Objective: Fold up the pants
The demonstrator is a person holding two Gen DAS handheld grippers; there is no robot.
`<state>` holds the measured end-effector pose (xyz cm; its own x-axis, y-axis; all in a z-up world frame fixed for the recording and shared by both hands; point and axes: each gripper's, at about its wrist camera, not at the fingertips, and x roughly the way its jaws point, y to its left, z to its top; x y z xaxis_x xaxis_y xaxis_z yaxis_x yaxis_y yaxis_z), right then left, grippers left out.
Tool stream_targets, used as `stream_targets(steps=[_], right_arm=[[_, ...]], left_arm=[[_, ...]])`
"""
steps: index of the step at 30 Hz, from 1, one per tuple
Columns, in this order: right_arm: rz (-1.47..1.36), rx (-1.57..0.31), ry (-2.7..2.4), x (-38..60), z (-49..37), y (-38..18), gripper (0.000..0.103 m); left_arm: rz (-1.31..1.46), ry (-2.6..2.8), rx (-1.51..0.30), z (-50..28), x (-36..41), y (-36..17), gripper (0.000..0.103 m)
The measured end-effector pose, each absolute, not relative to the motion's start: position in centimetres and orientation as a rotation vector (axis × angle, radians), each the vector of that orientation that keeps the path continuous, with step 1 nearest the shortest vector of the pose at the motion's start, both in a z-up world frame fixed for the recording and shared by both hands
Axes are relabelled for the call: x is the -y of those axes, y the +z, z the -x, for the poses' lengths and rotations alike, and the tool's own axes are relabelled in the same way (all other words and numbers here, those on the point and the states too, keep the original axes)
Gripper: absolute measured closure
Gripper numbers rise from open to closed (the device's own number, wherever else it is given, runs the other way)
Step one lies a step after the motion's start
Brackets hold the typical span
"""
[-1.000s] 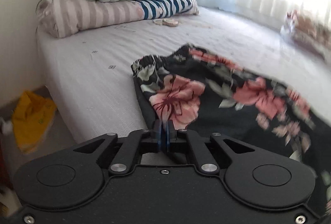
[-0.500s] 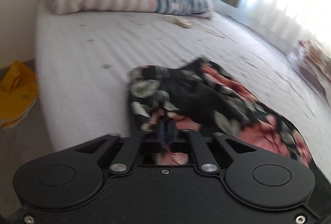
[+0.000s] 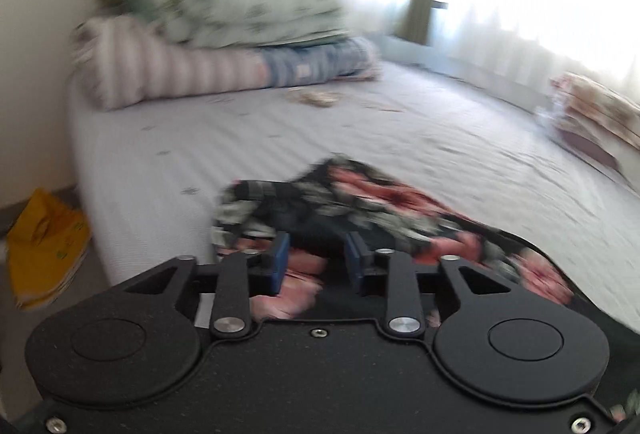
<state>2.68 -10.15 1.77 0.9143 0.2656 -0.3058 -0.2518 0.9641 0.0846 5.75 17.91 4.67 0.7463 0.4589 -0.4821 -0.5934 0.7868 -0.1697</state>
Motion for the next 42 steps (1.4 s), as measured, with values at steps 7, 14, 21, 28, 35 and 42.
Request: stream_targets(steps=[7, 14, 21, 28, 35, 42], right_arm=[[-0.108, -0.304, -0.201, 22.1, -0.8, 2.3, 0.007], [-0.236, -0.264, -0.585, 32.3, 1.4, 1.9, 0.0], [-0.242, -0.259, -0.789, 37.5, 1.2, 0.8, 0.0], [-0.315, -0.308, -0.786, 39.3, 0.6, -0.7, 0.0], [-0.286, -0.315, -0.752, 38.8, 0.4, -0.9, 0.0], [-0.268, -0.305, -0.715, 39.0, 0.0, -0.2, 0.001]], left_arm=[[0.218, 0.266, -0.468, -5.0, -9.2, 3.3, 0.058], [0.176, 0.192, -0.563, -4.4, -5.0, 0.8, 0.053], [0.107, 0.208, -0.597, -4.5, -4.0, -0.3, 0.047], [0.058, 0.219, -0.59, -4.4, -3.2, -0.6, 0.042], [0.071, 0.22, -0.587, -4.4, -3.4, -0.6, 0.041], [0.065, 0.213, -0.58, -4.3, -3.5, -0.7, 0.039]])
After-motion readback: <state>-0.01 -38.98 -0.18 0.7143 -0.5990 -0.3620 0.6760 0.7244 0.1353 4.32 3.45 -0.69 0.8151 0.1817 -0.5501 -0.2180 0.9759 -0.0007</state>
